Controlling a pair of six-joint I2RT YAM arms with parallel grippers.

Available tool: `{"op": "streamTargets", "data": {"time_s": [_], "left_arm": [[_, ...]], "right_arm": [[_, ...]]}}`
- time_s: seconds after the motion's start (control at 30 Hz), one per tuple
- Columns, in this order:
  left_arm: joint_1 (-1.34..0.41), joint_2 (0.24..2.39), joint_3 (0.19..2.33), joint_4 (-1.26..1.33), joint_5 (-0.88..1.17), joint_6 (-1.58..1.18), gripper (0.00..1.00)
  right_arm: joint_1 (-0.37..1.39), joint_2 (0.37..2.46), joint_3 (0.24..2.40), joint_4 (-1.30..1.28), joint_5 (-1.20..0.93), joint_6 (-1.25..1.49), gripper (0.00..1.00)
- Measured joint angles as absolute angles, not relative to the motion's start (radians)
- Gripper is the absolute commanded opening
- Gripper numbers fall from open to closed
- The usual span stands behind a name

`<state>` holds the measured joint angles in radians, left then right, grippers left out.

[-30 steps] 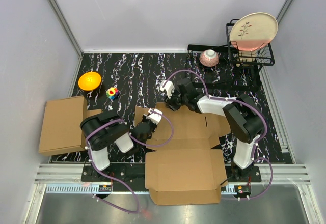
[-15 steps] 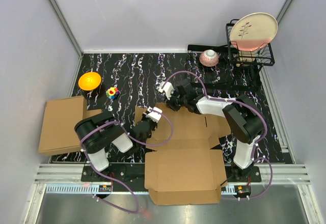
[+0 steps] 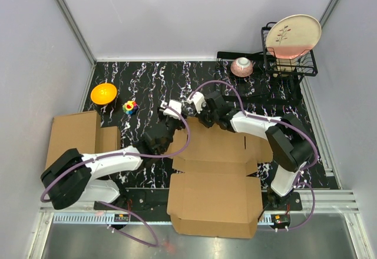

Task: Fold the paper box

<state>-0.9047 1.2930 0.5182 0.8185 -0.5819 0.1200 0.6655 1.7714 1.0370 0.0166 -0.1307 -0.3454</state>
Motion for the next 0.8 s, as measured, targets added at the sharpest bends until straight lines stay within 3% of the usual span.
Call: {"op": "streamTargets", "data": {"time_s": [0.1, 0.53, 0.8], "left_arm": [[-0.898, 1.251, 0.538, 0.692, -0.598, 0.080, 0.62], [-0.810, 1.252, 0.635, 0.348, -0.666, -0.186, 0.60], [-0.749, 1.251, 0.688, 0.276, -0.680, -0.257, 0.59]], "right_arm": [[0.665, 1.769, 1.037, -0.002, -0.088, -0.299, 0.00], [0.666, 1.768, 1.034, -0.025, 0.163, -0.041, 0.00], [0.666, 1.694, 0.978, 0.063, 0.299, -0.009, 0.00]]}}
